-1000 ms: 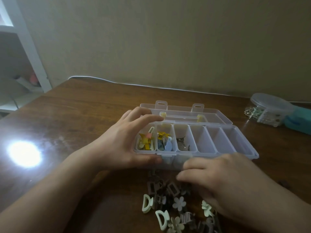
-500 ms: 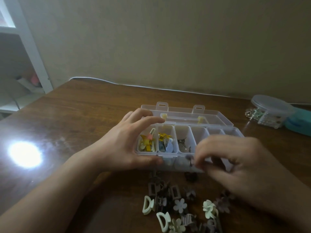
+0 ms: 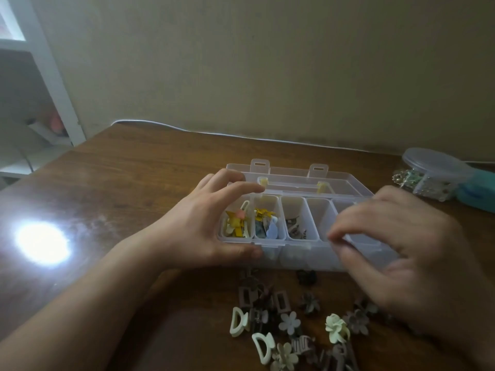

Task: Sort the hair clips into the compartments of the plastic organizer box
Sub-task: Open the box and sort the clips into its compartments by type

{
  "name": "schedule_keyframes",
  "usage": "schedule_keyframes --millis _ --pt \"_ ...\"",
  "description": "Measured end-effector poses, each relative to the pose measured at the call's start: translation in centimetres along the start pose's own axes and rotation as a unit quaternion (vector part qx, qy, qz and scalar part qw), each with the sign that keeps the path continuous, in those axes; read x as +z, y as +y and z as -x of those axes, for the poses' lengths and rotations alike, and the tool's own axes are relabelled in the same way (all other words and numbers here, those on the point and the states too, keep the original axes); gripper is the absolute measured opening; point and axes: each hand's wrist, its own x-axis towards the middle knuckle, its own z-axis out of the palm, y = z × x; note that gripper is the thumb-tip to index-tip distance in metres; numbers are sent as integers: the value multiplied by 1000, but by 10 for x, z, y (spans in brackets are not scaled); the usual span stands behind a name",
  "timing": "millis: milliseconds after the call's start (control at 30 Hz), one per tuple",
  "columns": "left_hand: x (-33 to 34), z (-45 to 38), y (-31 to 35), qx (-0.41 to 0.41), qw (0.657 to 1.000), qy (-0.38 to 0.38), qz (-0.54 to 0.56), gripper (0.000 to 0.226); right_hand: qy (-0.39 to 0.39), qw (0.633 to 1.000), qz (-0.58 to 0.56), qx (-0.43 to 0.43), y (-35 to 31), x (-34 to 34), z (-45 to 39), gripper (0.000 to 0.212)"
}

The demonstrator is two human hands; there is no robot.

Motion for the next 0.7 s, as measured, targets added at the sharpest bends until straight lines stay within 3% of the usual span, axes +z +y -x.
schedule_keyframes --millis 167,333,467,600,700 --pt "0 0 1 4 1000 6 -3 87 -219 976 14 -7 -9 8 7 28" --pt "0 0 1 2 1000 2 -2 87 -282 959 33 -9 -14 15 5 39" --pt "0 0 0 1 1000 2 -1 87 -239 970 21 28 -9 11 4 29" --pt "0 0 1 -1 1000 -2 1 87 -46 996 -32 71 -2 9 -3 23" --pt "0 0 0 0 1000 3 -1 88 -11 993 36 113 4 23 -10 32"
